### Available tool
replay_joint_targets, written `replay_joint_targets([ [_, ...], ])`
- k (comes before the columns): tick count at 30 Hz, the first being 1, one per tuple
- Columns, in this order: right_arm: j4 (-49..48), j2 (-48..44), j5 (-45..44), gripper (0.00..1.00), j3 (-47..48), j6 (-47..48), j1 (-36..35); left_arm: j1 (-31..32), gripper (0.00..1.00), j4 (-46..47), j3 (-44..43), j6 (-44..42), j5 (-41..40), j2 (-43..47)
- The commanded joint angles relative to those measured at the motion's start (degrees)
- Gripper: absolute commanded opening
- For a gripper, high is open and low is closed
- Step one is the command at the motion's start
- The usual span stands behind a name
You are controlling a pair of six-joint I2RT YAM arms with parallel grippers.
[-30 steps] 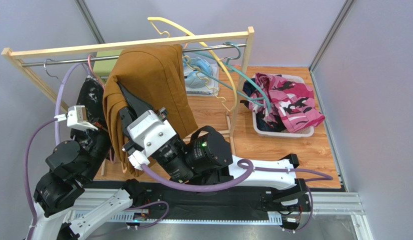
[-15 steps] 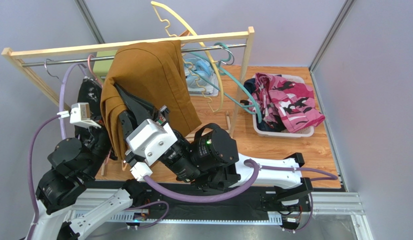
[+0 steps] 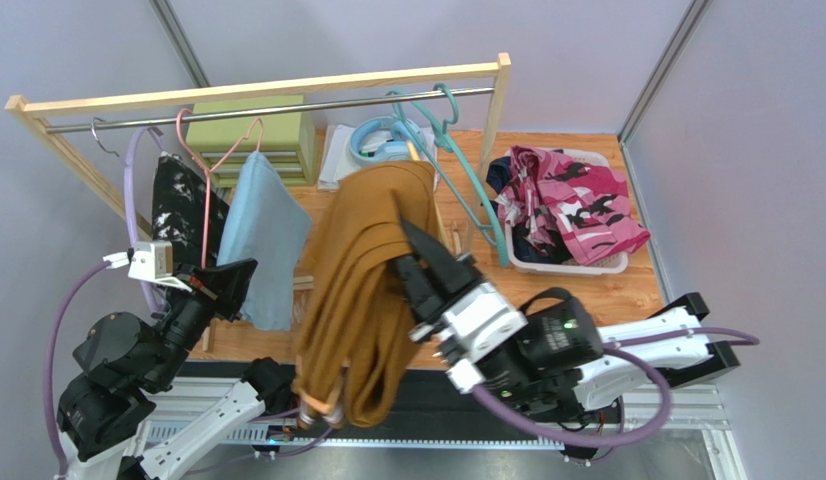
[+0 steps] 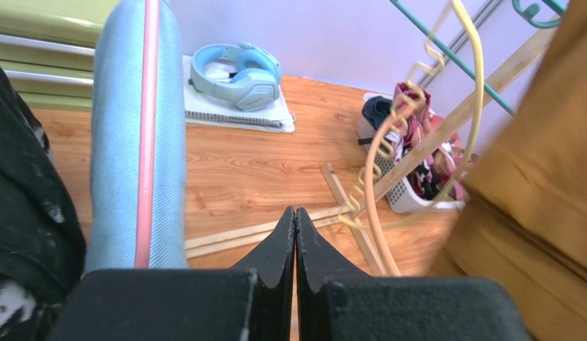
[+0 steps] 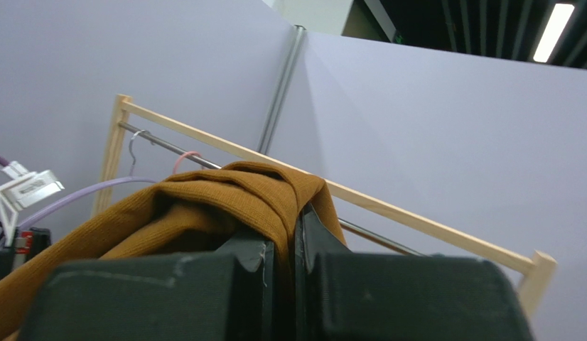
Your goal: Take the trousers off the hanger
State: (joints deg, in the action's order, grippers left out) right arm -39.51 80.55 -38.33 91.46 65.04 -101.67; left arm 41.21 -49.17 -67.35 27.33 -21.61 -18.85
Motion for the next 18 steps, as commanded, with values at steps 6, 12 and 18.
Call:
replay_joint_targets([
  [6, -22.4, -11.4, -10.2, 0.0, -15.3, 3.8, -0.3, -0.1, 0.0, -3.7, -4.9, -4.7, 0.1, -3.2],
  [12, -19.7, -11.1, -11.2, 0.0, -13.8, 1.2, 0.0, -0.2, 0.0, -4.4, -4.7, -2.1, 11.4, -7.1],
  [18, -21.5, -10.2, -13.9, 0.0, -11.7, 4.1, 0.0, -0.2, 0.29, -2.9, -3.5, 6.6, 34.9, -10.2],
])
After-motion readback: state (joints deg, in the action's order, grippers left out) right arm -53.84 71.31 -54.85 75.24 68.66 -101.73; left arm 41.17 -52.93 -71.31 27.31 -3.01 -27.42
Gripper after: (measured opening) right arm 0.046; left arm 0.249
